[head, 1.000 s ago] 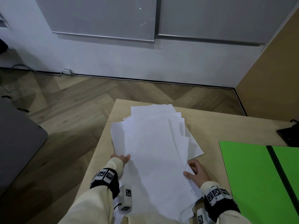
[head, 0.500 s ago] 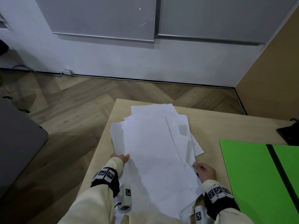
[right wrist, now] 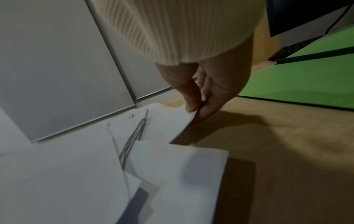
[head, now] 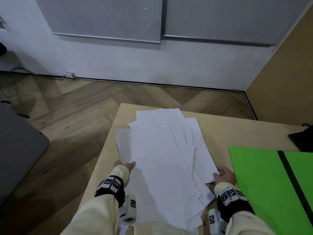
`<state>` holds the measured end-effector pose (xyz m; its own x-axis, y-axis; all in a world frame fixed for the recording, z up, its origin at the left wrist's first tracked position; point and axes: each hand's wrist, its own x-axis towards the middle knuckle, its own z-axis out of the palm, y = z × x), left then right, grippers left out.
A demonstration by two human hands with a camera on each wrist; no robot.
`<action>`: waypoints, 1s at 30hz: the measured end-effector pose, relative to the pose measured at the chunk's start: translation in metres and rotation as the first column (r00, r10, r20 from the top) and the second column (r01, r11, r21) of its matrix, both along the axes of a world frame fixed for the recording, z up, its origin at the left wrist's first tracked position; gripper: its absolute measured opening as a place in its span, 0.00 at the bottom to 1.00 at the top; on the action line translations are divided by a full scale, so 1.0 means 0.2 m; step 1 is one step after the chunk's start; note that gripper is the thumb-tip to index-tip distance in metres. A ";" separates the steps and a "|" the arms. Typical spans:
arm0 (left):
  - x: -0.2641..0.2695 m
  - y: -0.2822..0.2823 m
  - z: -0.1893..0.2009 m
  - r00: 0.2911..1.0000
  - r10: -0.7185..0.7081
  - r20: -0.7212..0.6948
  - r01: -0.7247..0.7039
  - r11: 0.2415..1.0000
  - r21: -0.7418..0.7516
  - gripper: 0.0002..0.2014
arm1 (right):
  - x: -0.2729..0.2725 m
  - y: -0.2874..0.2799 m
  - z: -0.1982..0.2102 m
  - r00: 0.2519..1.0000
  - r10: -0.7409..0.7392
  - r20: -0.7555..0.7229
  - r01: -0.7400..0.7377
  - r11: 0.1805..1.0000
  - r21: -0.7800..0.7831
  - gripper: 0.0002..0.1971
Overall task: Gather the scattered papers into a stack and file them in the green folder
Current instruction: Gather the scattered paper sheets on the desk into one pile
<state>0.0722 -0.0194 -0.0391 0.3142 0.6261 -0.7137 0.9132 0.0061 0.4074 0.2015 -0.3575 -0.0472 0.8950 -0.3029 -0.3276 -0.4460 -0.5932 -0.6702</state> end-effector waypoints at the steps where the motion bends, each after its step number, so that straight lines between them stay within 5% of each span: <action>1: 0.00 0.00 0.00 1.000 0.019 0.005 -0.019 1.000 0.011 0.32 | 0.02 0.00 0.00 1.000 0.028 0.001 -0.028 0.999 -0.017 0.13; 7: -0.02 -0.03 0.06 0.991 0.120 0.054 -0.120 0.993 -0.005 0.32 | 0.16 0.10 0.01 0.989 0.143 0.019 -0.142 0.987 -0.069 0.09; 13: -0.02 0.00 -0.05 0.949 0.266 0.169 -0.248 0.961 -0.119 0.48 | 0.28 0.24 0.00 0.947 0.317 -0.055 -0.321 0.944 -0.077 0.24; 17: -0.03 0.02 -0.08 0.997 0.046 0.066 -0.041 0.996 -0.085 0.59 | 0.29 0.28 -0.01 0.932 0.339 -0.132 -0.345 0.938 -0.029 0.24; 19: -0.03 0.01 -0.01 0.994 -0.102 -0.024 0.102 0.994 -0.030 0.55 | 0.29 0.27 -0.02 0.909 0.363 -0.206 -0.374 0.927 -0.017 0.24; 23: -0.07 0.01 0.04 0.985 -0.153 -0.079 0.156 0.987 0.026 0.47 | 0.29 0.24 0.05 0.796 0.459 -0.396 -0.476 0.877 0.060 0.26; 30: -0.07 -0.02 0.05 0.976 -0.198 -0.086 0.203 0.977 0.064 0.35 | 0.25 0.32 0.01 0.849 0.400 -0.344 -0.398 0.914 0.080 0.22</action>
<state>0.0578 -0.0236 -0.0291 0.3833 0.6063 -0.6968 0.9220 -0.2071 0.3271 0.2514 -0.2943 -0.0443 0.7672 0.0581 -0.6388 -0.3753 -0.7669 -0.5205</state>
